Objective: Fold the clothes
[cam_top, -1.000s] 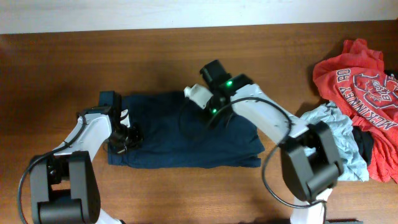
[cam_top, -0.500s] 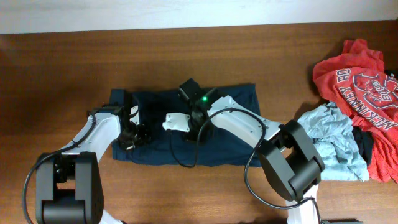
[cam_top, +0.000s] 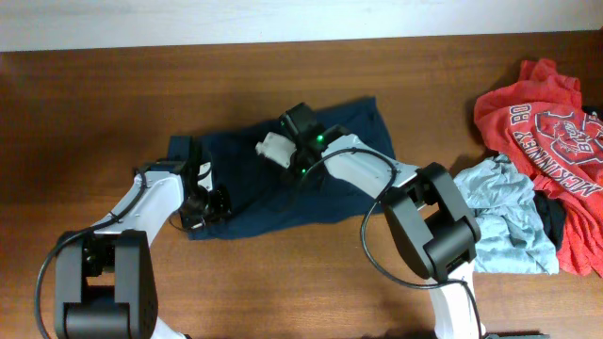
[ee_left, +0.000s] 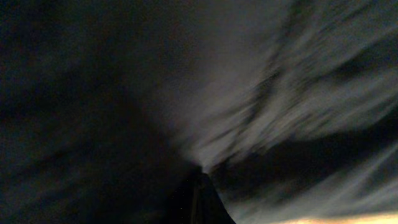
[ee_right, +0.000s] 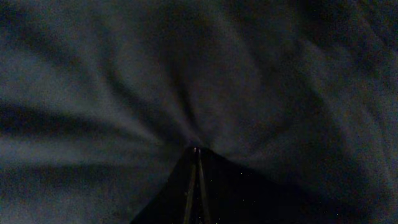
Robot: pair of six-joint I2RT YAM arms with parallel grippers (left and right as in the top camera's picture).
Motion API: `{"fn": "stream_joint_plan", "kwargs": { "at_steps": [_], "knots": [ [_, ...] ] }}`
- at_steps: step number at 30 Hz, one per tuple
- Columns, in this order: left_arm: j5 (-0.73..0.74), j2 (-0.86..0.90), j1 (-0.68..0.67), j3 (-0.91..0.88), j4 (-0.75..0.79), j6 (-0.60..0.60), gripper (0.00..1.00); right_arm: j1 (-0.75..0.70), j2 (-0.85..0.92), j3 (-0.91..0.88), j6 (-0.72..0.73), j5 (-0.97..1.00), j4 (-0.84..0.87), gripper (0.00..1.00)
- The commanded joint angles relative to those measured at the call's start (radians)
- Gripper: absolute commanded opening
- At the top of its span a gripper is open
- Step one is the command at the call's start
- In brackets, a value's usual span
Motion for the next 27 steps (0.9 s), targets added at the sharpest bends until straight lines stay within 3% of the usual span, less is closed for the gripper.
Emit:
{"fn": "stream_joint_plan", "kwargs": {
  "at_steps": [1,8,16,20,23,27],
  "knots": [
    [-0.060,-0.025,0.000,0.002,-0.016,0.012,0.01,-0.151,0.092,-0.024,0.205,0.324,-0.028,0.04],
    [-0.102,-0.025,0.005,0.002,-0.020,0.012,0.01,-0.306,0.090,-0.024,0.265,0.185,-0.100,0.04],
    [-0.121,-0.025,0.034,0.002,-0.032,0.011,0.01,-0.382,0.090,-0.024,0.338,0.269,-0.144,0.04],
    [-0.120,-0.025,0.061,0.002,-0.042,0.012,0.01,-0.450,0.082,-0.024,0.432,0.196,-0.201,0.04],
    [-0.121,-0.026,0.064,0.002,-0.036,0.013,0.01,-0.472,0.048,-0.024,0.424,0.118,-0.248,0.04],
    [-0.120,-0.035,0.064,0.016,-0.032,0.036,0.01,-0.445,-0.042,-0.024,0.295,-0.011,-0.296,0.04]
  ]
}}
